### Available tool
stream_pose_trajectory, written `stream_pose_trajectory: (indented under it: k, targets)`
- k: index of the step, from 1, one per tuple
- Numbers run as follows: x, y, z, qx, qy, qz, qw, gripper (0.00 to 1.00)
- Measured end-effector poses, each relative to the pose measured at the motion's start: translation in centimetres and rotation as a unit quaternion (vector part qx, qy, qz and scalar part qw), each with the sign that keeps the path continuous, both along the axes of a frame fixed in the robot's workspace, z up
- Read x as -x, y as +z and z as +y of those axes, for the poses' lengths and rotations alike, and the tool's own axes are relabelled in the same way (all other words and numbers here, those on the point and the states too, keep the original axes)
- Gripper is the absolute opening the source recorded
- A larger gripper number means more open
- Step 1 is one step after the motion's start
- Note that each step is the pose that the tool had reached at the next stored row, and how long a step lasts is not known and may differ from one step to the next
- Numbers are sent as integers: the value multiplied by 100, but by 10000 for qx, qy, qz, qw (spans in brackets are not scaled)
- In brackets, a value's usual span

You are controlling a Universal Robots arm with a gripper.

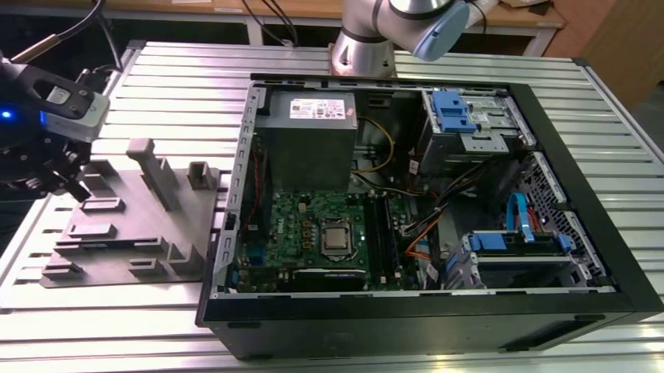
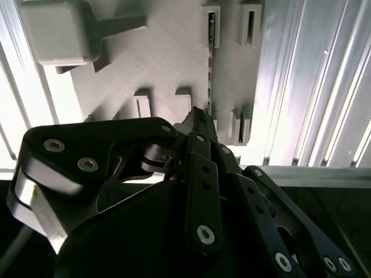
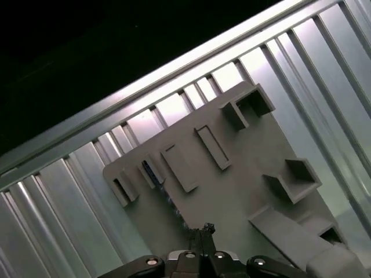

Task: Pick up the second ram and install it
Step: 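Pick up the second ram and move it above second insertion slot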

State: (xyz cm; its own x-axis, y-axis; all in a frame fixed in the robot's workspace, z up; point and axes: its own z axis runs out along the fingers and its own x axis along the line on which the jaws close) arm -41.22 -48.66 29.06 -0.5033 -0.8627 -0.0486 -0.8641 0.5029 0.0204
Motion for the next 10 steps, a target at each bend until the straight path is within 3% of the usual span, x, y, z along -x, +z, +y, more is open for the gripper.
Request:
stream_pose_trajectory:
  k: [5, 10]
  targets:
    - [0, -14, 0, 0, 458, 0, 9990, 7]
    - [0, -28, 0, 0, 906, 0, 9959, 7]
